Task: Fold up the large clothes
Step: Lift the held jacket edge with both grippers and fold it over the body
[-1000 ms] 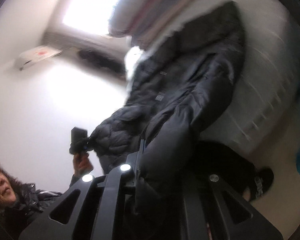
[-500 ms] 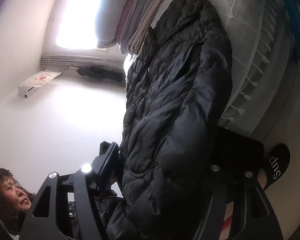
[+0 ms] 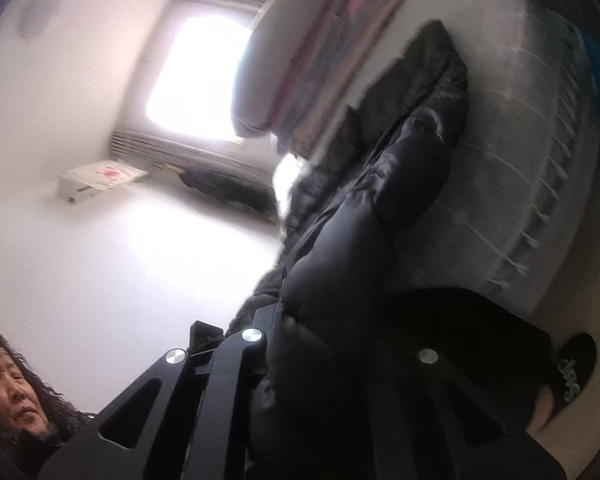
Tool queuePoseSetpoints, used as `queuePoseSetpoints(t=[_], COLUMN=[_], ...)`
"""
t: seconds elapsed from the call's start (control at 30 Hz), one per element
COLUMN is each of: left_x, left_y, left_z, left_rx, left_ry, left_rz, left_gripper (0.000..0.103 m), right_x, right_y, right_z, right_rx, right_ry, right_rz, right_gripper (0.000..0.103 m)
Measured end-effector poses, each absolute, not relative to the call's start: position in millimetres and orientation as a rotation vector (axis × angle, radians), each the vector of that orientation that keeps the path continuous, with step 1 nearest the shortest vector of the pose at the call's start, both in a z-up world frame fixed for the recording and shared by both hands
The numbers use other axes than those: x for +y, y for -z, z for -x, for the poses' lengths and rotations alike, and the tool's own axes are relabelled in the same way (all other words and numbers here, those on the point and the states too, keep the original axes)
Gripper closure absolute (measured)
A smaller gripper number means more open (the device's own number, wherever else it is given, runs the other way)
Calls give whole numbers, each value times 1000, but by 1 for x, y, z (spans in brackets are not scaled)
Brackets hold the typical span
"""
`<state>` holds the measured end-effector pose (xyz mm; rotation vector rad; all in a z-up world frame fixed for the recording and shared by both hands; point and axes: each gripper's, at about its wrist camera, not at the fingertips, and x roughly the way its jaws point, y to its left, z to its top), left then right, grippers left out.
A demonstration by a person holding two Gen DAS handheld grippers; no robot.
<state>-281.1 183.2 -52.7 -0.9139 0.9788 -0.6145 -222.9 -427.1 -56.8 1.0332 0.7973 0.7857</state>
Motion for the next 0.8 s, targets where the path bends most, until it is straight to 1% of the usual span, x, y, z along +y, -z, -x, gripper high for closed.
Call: queuePoseSetpoints(t=[0.13,0.3,0.37,0.6,0.67,0.8], left_x=[182,197,208,222,221,223], left_y=[13,-8,0,53,55,44], left_z=[292,310,318,325,323,314], left_rx=[907,869,884,971,969,937], left_ry=[672,673,657,616,617,633], left_rz=[874,874,897,991,997,982], left_gripper=[96,96,96,96,96,96], right_x=[-433,-450,-454,-452,-453,-457], right_y=[37,19,23,69,70,59], right_z=[235,262,270,272,270,257], right_rx=[726,652,647,698,690,669], right_ry=[-821,-831,-818,-790,-796,-812], right_rz=[-1041,-1043,-1056,-1162,-1174,-1163], right_gripper=[94,94,94,94,94,94])
